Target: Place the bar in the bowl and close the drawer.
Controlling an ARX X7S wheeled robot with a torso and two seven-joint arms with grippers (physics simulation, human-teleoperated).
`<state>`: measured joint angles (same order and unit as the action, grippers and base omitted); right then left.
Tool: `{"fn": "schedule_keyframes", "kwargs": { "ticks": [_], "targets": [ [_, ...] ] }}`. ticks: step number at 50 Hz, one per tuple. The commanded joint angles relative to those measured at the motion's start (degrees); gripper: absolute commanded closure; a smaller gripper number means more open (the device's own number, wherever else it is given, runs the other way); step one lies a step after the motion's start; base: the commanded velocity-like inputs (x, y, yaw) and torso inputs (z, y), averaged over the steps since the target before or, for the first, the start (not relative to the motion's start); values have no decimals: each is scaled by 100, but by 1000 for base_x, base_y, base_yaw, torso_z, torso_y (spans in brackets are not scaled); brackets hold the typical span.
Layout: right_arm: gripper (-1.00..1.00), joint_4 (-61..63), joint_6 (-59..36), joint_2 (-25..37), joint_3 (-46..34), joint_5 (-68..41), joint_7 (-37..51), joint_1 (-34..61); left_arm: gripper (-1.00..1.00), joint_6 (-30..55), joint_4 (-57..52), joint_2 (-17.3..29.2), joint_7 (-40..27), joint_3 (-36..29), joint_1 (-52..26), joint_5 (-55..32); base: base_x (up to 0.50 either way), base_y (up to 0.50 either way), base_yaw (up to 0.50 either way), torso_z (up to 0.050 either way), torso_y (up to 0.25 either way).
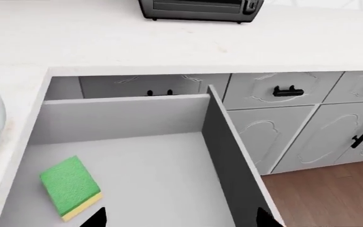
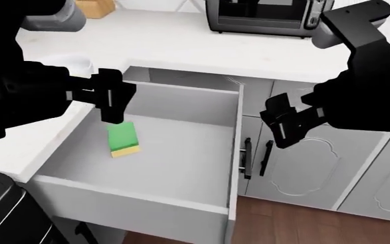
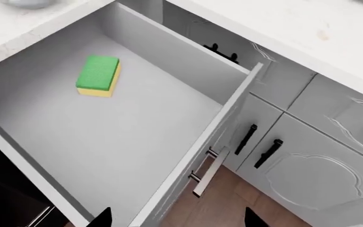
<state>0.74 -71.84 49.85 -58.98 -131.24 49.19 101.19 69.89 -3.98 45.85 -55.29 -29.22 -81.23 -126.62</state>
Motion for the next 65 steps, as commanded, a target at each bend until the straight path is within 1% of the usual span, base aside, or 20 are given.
{"fn": "schedule_keyframes", "kwargs": {
  "ticks": [1, 6, 19, 34, 50, 54, 65],
  "targets": [
    [-100, -22, 29, 5, -21, 4, 1, 16, -100, -16, -2, 21, 20, -29, -4, 34, 507, 10, 0, 0, 0],
    [-100, -28, 44, 15, -37, 2, -1, 13, -100, -25, -15, 23, 32, -40, -3, 42, 448, 6, 0, 0, 0],
    [-100, -97, 129, 24, -138, -89, 132, 52, -100, -56, -26, 29, 58, -66, -9, 56, 10, -5, 0, 0, 0],
    [-100, -65, 181, 56, -126, -114, 74, 49, -100, -80, -43, 40, 78, -104, -32, 55, 70, -454, 0, 0, 0],
    [-100, 2, 264, 111, -135, -87, 101, 31, -100, -119, -68, 85, 87, -131, -43, 24, 1, -5, 0, 0, 0],
    [-100, 6, 301, 248, -76, -82, 23, -16, -100, -131, -91, 119, 112, -109, -23, 48, 0, 0, 0, 0, 0],
    [-100, 59, 447, 861, 188, -74, -233, -140, -100, -153, -103, 107, 152, -125, -8, 118, 0, 0, 0, 0, 0]
  ]
}}
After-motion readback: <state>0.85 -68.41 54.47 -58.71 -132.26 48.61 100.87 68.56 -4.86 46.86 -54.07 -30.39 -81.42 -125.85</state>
